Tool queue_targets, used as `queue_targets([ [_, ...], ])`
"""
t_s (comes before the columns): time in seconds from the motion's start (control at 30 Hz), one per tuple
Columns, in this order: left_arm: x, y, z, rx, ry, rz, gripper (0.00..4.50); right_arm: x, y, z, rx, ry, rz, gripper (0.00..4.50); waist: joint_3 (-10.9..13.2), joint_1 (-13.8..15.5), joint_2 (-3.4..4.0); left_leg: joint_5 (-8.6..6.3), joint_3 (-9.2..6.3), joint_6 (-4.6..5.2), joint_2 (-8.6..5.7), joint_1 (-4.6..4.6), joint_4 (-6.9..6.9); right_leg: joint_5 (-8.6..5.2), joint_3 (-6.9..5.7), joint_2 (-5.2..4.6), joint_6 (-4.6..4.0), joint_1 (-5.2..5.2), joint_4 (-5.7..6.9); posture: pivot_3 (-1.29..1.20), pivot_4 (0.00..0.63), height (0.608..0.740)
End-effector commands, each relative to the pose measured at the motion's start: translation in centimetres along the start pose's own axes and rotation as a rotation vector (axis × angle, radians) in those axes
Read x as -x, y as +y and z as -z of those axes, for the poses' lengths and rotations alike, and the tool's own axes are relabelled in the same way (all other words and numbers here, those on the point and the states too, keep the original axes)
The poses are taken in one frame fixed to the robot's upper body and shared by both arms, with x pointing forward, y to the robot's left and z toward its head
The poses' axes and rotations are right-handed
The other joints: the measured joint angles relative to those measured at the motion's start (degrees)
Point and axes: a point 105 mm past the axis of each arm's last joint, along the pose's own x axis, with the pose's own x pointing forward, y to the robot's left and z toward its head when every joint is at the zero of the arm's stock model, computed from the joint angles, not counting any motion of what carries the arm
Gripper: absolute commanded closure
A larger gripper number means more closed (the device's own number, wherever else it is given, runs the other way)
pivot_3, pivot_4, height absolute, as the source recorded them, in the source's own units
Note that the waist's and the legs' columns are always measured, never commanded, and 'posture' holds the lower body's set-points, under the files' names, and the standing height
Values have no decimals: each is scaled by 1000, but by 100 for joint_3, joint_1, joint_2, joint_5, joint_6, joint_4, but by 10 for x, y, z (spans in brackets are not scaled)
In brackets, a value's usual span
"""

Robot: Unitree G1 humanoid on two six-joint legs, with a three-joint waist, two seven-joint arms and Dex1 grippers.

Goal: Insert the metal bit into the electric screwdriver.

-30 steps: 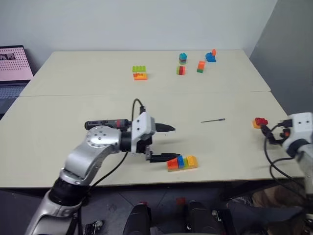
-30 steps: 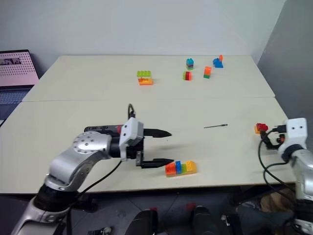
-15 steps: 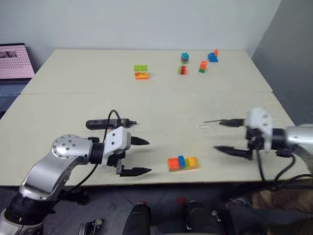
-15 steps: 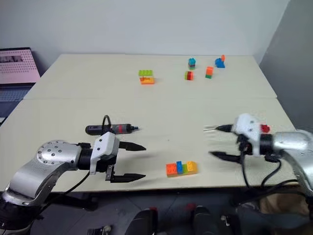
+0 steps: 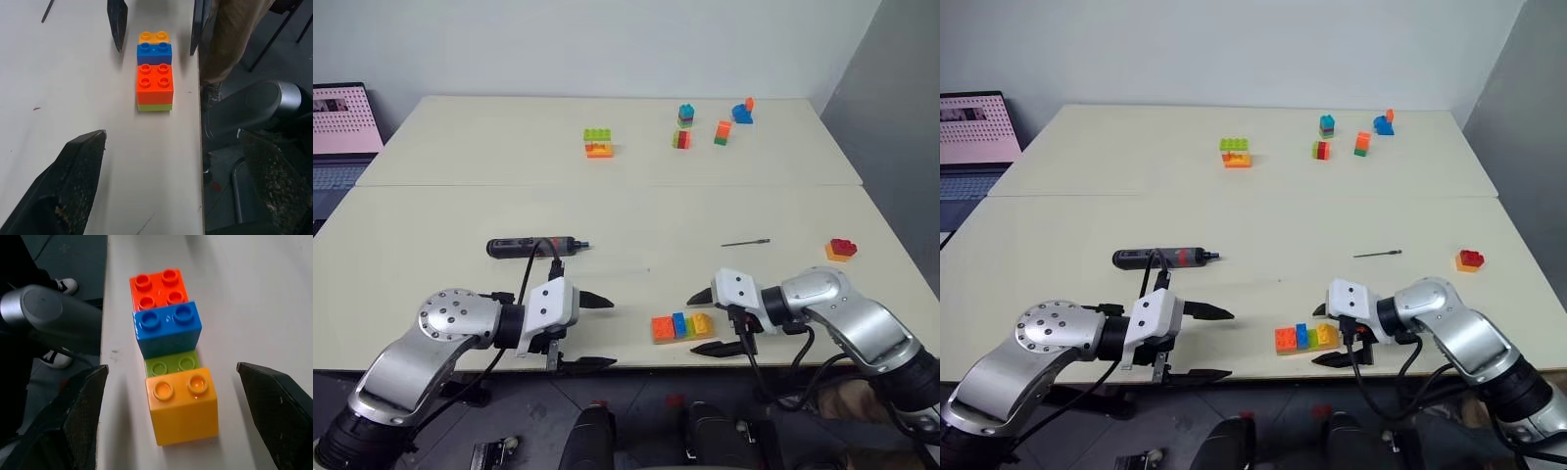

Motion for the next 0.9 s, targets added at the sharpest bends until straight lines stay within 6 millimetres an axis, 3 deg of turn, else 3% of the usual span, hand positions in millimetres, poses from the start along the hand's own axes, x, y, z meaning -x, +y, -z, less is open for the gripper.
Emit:
queue_targets([
  [0.03, -2, -3, -11, -46, -26, 10, 0, -1, -3, -7, 66, -12, 25, 526, 0, 0, 0, 0, 0, 0, 0, 0, 0, 0, 0, 0, 0, 0, 0, 0, 150, 740],
  [0.37, -5, -2, -13, -39, -45, 11, 0, -2, -2, -9, 111, -16, 44, 2923, 0, -8, 0, 0, 0, 0, 0, 1, 2, 1, 1, 2, 2, 2, 4, 0, 150, 740],
  [0.5, -7, 0, -15, -25, -69, 6, 0, 4, -2, -14, 109, -42, 59, 2993, 0, -5, 0, 0, -1, 0, 0, 2, 1, 1, 0, 2, 2, 2, 5, 0, 150, 740],
  [0.63, -9, 9, -25, -10, -131, -26, 0, 23, -13, -21, 60, -88, 155, 2993, 0, 18, -1, 0, -1, 0, 0, 1, 2, 2, 0, 2, 3, 2, 5, 0, 150, 740],
  [0.67, -11, 11, -28, -11, -148, -35, 0, 29, -17, -21, 44, -94, 187, 2993, 0, 11, -1, 0, -1, 0, 0, 1, 4, 3, 0, 2, 4, 3, 5, 0, 150, 740],
  [0.77, -18, 22, -48, -2, -263, -84, 0, 77, -50, -16, -99, -143, 434, 2993, 0, 31, 0, 0, -1, 0, -2, 1, 6, 6, 2, 2, 9, 6, 5, 0, 150, 740],
  [0.83, -24, 29, -57, 9, -316, -105, 0, 115, -72, -1, -181, -146, 630, 2993, 0, 72, -1, 1, -2, 0, -3, 0, 11, 8, 3, 2, 11, 9, 6, 0, 150, 740],
  [0.9, -28, 34, -61, 13, -338, -122, 0, 137, -85, 10, -233, -150, 763, 2993, -3, 94, -6, 1, -1, 0, -7, 0, 15, 11, 6, 2, 16, 12, 4, 0, 150, 740],
])
